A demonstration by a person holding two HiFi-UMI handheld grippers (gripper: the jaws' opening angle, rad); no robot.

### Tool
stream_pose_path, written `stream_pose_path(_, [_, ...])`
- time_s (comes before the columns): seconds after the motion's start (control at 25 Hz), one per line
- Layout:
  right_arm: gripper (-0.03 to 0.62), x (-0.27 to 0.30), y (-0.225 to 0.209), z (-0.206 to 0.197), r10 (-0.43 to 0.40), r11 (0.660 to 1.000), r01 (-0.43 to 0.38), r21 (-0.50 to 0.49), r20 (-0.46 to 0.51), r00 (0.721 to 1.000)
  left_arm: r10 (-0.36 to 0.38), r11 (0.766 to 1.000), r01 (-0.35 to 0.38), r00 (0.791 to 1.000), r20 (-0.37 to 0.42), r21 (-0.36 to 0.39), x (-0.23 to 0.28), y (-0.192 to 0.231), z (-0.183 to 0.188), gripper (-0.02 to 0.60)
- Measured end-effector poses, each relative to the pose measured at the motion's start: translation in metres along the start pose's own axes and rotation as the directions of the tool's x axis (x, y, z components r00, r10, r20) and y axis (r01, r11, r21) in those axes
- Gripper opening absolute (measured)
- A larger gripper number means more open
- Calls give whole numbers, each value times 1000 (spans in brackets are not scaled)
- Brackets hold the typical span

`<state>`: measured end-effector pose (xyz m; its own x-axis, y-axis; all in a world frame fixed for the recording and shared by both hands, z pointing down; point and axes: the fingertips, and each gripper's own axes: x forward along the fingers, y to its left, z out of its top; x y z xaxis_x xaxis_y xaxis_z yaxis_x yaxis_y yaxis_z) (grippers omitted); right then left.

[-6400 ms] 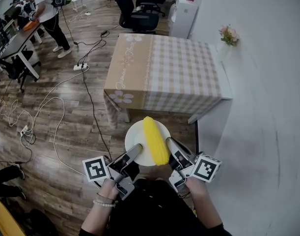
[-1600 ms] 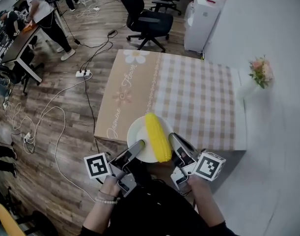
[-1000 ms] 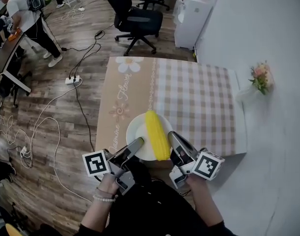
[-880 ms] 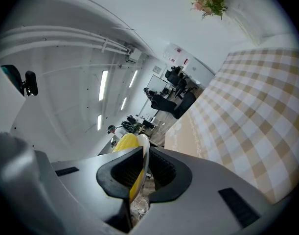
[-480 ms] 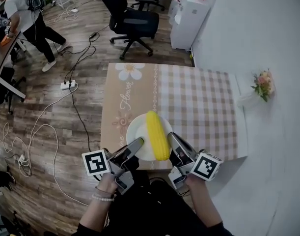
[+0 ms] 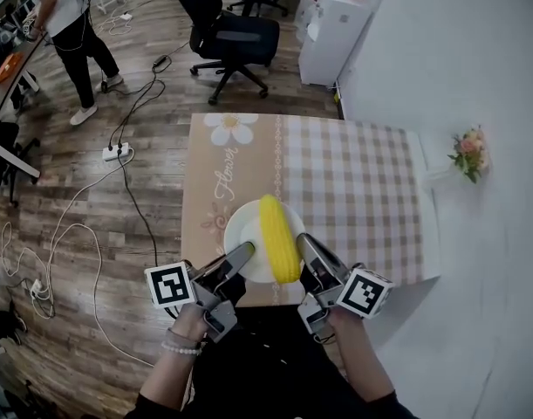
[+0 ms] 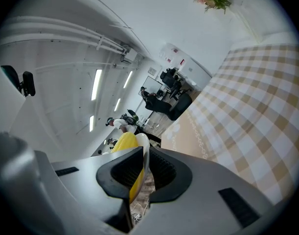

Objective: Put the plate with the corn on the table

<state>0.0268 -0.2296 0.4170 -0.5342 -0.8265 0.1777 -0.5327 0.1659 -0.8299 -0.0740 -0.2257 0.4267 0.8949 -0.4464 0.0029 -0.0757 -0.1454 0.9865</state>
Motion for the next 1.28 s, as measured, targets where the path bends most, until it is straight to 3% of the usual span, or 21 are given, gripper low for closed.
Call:
stream_pose_path(0.44, [69, 10, -31, 10, -33, 999, 33, 10, -28, 999, 26, 1000, -26, 1000, 10, 0, 20, 16, 10, 31])
stream_pose_path(0.84, [67, 23, -53, 20, -9, 999, 11, 41, -49, 999, 71, 997, -71, 997, 2, -17, 44, 43, 15, 28])
stream_pose_path(1.04, [66, 24, -78, 21, -66, 996, 70, 51, -84, 994, 75, 997, -75, 997, 5, -34, 55, 55, 19, 28])
stream_pose_path(1.2, [66, 34, -82, 24, -20, 998, 26, 60, -89, 996, 94, 995, -94, 996, 4, -36, 62, 66, 20, 28])
stream_pose_path(1.28, [66, 35, -92, 24, -35, 997, 42, 61, -104, 994, 102, 994, -101, 995, 3, -31, 66, 72, 22, 28])
